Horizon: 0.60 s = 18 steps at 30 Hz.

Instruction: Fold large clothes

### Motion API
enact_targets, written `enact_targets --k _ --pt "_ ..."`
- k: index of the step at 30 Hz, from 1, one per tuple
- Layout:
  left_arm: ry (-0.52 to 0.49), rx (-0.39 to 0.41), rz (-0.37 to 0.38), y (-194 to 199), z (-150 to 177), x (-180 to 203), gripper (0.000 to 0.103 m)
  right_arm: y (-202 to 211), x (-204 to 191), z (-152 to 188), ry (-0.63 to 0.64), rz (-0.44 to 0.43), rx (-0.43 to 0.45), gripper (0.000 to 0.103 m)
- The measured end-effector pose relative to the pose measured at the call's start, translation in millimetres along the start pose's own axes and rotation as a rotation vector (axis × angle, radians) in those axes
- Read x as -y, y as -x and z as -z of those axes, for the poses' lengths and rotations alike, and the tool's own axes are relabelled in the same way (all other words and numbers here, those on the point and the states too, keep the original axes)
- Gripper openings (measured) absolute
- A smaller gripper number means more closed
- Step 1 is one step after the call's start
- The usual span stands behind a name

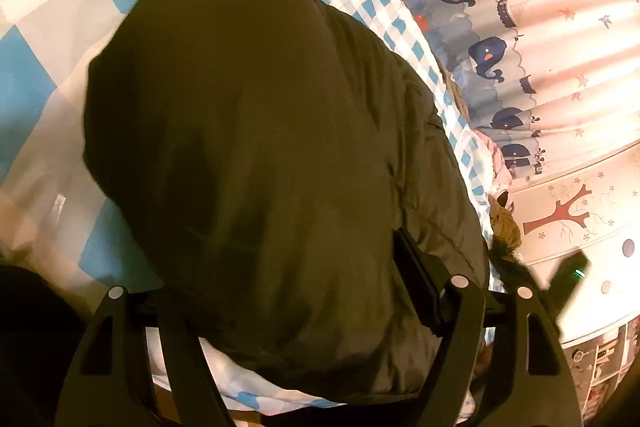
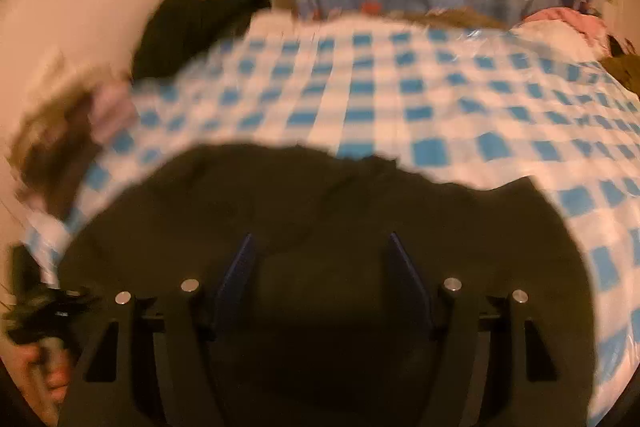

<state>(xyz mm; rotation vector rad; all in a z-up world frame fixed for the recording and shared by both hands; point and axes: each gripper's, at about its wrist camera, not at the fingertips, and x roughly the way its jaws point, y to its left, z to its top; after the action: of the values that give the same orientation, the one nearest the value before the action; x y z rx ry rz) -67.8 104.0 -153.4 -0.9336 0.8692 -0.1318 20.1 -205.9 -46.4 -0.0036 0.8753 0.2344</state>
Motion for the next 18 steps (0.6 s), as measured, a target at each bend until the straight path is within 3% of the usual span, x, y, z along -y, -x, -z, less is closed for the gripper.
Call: enact_targets --k 2,6,9,11,12,16,18 --pt "-0.016 0.006 0.002 -3 0 1 0.073 -27 -2 15 0.038 0.035 -0.023 0.071" --pt "-0.074 0.028 -0.053 -6 3 14 0.078 -20 5 19 0.014 0.005 -0.061 0.071" --pt "-0.141 0.059 -0.090 -5 8 23 0.080 4 0 -1 0.013 0.016 0.033 0.072" --pt "-0.166 0.083 -0.110 -4 12 28 0.081 8 -8 -28 0.033 0.063 0.077 0.084" --pt "-0.179 0.091 -0.118 -3 13 31 0.082 2 -13 -38 0.044 0.084 0.077 0.085" --pt "-0.233 0.110 -0.143 0 14 40 0.082 -53 -23 -69 0.058 0.171 0.000 0.085" --pt "-0.252 0.120 -0.146 0 15 43 0.082 -101 -21 -61 0.063 0.203 -0.124 0.085"
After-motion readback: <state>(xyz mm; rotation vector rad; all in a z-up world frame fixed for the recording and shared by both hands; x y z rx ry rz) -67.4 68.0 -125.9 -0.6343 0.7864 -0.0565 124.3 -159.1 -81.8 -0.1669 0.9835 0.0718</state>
